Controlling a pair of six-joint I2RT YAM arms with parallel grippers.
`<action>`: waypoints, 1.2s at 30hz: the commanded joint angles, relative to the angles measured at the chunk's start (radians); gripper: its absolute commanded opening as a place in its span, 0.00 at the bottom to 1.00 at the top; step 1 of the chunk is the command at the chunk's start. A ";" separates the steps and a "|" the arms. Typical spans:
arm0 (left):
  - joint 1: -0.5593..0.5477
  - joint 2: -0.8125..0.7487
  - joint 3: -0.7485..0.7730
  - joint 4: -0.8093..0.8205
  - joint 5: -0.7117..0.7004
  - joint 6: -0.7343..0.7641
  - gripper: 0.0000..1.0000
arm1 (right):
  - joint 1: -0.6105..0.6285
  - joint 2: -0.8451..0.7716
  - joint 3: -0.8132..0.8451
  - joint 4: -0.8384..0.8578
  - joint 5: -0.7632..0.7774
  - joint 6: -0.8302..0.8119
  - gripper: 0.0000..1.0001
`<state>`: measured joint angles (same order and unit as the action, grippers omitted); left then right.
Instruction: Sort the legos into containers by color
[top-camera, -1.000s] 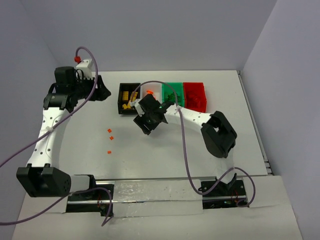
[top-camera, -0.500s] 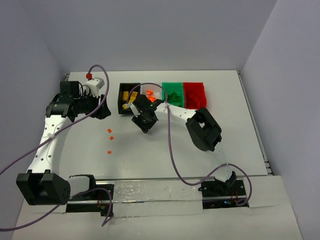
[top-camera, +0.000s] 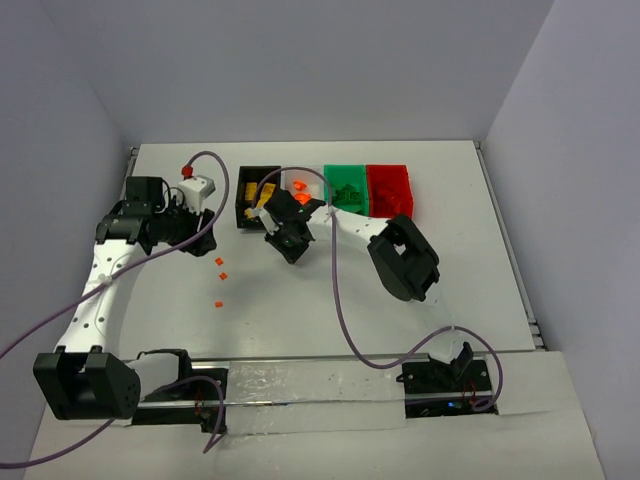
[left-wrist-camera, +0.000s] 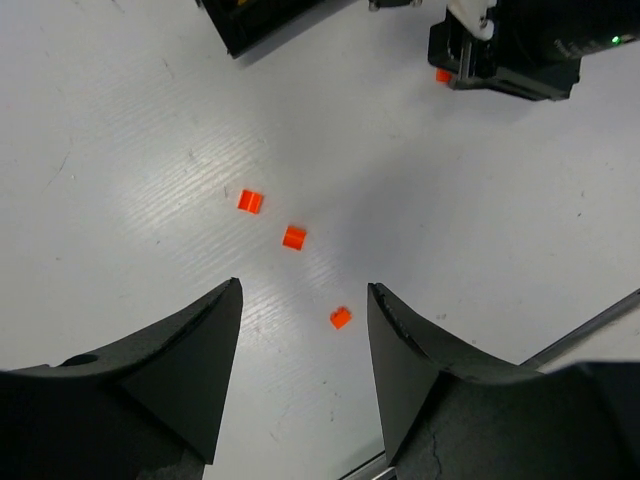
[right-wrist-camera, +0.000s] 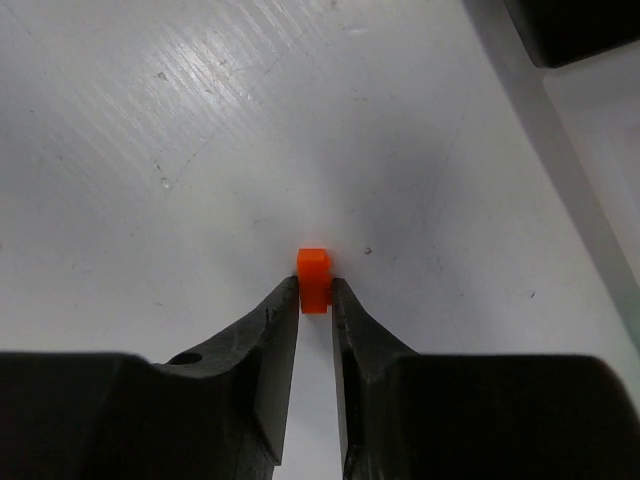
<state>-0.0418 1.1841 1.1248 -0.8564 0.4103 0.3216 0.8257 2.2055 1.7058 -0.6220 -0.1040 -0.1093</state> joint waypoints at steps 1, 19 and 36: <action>0.006 -0.038 -0.036 0.004 -0.040 0.087 0.61 | -0.002 0.013 0.016 -0.004 -0.034 0.001 0.21; 0.004 -0.114 -0.381 -0.051 0.016 0.458 0.56 | -0.109 -0.214 0.205 -0.048 -0.031 0.028 0.10; -0.018 -0.029 -0.438 0.073 0.039 0.522 0.56 | -0.226 0.029 0.422 0.004 0.034 0.022 0.21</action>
<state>-0.0490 1.1602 0.6997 -0.8404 0.4270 0.7927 0.6061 2.1997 2.0500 -0.6441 -0.0911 -0.0898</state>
